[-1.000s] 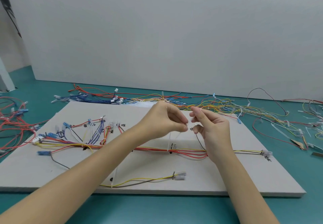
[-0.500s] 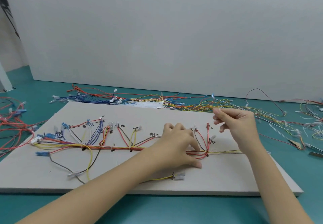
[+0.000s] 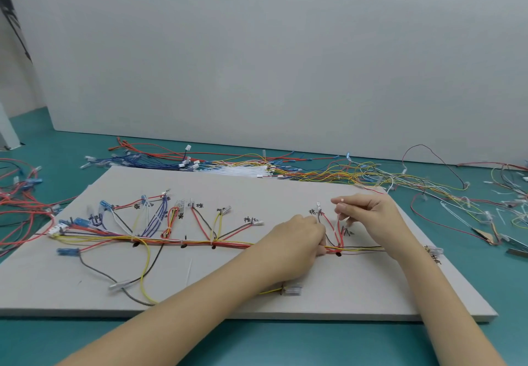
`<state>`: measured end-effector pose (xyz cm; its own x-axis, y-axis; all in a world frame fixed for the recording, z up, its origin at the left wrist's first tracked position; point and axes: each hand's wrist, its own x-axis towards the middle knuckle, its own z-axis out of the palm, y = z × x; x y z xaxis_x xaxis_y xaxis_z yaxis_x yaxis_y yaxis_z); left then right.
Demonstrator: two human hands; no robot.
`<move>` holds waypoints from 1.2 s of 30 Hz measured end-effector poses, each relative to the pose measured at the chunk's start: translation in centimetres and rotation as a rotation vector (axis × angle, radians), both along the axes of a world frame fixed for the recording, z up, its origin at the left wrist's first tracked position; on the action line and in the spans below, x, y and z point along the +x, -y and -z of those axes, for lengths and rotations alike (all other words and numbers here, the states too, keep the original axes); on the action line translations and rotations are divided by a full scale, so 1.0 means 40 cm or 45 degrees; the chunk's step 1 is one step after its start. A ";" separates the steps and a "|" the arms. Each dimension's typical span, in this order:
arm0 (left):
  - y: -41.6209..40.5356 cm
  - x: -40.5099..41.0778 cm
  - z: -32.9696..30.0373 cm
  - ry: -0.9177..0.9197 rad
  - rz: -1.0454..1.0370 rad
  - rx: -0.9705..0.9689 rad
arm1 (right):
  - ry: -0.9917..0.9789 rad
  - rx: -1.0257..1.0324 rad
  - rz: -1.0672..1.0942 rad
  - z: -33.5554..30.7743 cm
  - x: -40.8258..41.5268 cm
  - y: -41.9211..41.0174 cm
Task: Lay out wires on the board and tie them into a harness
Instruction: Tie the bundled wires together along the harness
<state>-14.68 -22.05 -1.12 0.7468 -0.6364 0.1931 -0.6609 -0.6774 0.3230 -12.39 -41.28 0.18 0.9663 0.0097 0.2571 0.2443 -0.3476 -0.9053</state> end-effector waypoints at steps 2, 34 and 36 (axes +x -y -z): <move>-0.003 0.004 -0.004 -0.014 0.018 -0.026 | -0.027 -0.042 -0.017 0.002 -0.003 -0.004; 0.004 -0.034 -0.013 0.196 0.245 -0.180 | -0.201 -0.083 -0.064 0.010 -0.050 -0.029; 0.006 -0.030 -0.018 0.117 0.212 -0.188 | -0.200 -0.072 -0.039 0.005 -0.053 -0.032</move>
